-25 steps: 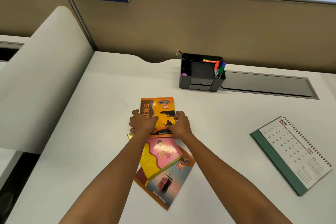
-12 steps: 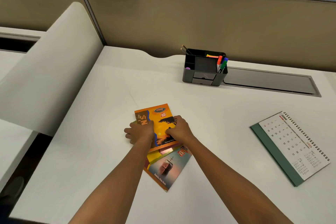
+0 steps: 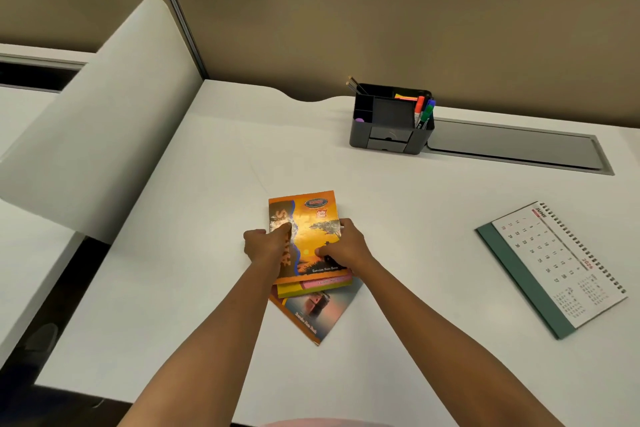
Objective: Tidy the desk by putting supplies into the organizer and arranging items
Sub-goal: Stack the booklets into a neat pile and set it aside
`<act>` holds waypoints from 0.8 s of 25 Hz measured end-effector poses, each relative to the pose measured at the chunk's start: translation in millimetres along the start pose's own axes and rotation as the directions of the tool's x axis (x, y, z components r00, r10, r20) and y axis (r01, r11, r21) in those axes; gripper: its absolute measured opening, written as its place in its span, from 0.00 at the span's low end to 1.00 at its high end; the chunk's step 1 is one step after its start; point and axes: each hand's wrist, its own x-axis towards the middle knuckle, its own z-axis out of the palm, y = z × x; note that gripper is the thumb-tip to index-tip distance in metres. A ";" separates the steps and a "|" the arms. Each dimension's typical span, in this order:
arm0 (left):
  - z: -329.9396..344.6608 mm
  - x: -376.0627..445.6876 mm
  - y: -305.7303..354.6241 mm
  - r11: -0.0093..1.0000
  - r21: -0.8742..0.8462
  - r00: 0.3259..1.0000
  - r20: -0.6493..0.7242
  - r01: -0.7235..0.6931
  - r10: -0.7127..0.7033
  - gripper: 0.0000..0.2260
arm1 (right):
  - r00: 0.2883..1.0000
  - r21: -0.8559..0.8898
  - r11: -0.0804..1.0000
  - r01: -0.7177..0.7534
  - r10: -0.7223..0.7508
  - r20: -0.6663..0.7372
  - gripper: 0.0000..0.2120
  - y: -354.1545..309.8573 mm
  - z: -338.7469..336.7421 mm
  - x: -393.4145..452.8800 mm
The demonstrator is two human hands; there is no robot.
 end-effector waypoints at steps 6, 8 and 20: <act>7.7 -23.8 3.8 0.993 0.065 0.984 0.153 -0.099 0.088 0.16 | 0.978 0.184 0.967 -0.175 0.192 -0.083 0.22 17.3 11.6 -32.0; 11.9 -30.6 2.7 0.968 0.193 0.974 0.192 -0.158 0.121 0.24 | 0.955 0.201 0.953 -0.228 0.259 -0.142 0.24 26.4 20.2 -41.7; 29.3 -53.6 -4.7 0.691 0.626 0.926 0.328 -0.361 0.187 0.36 | 0.857 0.230 0.880 -0.416 0.463 -0.224 0.37 45.2 32.9 -59.1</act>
